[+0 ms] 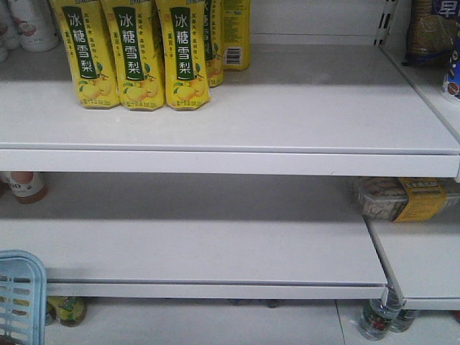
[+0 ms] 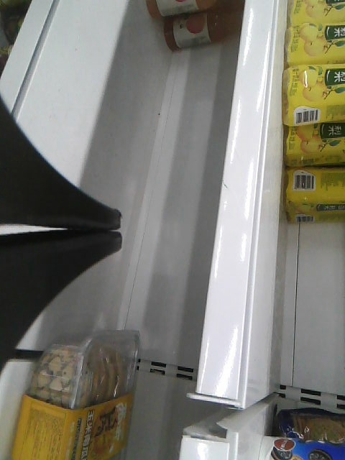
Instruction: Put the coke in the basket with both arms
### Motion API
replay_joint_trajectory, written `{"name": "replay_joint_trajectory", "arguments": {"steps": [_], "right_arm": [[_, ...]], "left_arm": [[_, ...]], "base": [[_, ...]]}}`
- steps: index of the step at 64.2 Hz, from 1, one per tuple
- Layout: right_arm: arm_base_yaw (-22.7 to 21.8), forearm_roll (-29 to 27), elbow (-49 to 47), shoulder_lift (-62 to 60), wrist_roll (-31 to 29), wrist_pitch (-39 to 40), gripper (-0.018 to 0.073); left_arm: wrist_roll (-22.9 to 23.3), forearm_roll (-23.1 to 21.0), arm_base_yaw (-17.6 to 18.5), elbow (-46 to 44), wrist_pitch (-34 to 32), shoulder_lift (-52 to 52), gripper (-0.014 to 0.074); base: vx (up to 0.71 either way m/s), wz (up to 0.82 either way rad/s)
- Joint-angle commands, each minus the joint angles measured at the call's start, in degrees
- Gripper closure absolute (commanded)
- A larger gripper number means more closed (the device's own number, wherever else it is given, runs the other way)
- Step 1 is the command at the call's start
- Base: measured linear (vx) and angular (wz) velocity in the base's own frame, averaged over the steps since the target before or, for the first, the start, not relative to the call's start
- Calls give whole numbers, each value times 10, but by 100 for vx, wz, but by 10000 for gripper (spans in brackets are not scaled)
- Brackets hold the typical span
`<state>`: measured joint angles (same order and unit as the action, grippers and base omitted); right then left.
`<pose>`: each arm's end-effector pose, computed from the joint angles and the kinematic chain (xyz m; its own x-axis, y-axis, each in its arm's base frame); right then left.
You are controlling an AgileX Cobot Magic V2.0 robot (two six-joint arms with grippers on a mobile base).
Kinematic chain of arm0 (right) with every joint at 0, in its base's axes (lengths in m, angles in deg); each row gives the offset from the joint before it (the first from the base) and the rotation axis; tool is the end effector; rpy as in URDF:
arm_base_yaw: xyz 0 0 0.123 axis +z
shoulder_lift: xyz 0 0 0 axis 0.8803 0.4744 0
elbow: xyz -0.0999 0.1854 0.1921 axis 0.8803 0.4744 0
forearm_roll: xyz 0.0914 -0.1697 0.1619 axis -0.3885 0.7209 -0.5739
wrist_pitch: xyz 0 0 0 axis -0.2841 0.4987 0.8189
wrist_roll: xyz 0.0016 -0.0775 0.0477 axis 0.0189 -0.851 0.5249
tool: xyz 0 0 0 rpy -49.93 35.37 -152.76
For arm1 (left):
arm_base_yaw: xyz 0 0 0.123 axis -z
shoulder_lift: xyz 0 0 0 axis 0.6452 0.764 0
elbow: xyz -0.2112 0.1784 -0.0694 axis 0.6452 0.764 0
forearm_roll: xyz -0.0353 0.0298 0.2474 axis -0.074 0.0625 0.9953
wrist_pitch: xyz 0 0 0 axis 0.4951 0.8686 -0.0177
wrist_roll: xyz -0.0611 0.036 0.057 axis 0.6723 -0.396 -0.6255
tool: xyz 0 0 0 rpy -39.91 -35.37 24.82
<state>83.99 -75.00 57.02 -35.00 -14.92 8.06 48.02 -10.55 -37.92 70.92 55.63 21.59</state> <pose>0.0461 0.0128 0.2352 -0.0111 -0.0363 -0.9993 -0.3216 0.9464 -0.0308 0.0569 -0.0022 0.1847 -0.1218 -0.1209 -0.9852 0.0244 0.9919 -0.1247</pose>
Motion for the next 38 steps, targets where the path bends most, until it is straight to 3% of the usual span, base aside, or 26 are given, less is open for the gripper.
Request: {"name": "replay_joint_trajectory", "arguments": {"steps": [1, 16, 30, 38], "right_arm": [[-13, 12, -4, 8, -13, 31, 569], [-107, -58, 98, 8, -11, 143, 569], [-210, -101, 96, -1, -14, 115, 569], [-223, -94, 96, -10, -15, 116, 569]], "left_arm": [[-11, 12, 0, -21, -89, -13, 602], [-11, 12, 0, -21, -89, -13, 602], [-11, 12, 0, -21, -89, -13, 602], [-11, 12, 0, -21, -89, -13, 602]], "base": [[0, 0], [0, 0], [0, 0], [0, 0]]}}
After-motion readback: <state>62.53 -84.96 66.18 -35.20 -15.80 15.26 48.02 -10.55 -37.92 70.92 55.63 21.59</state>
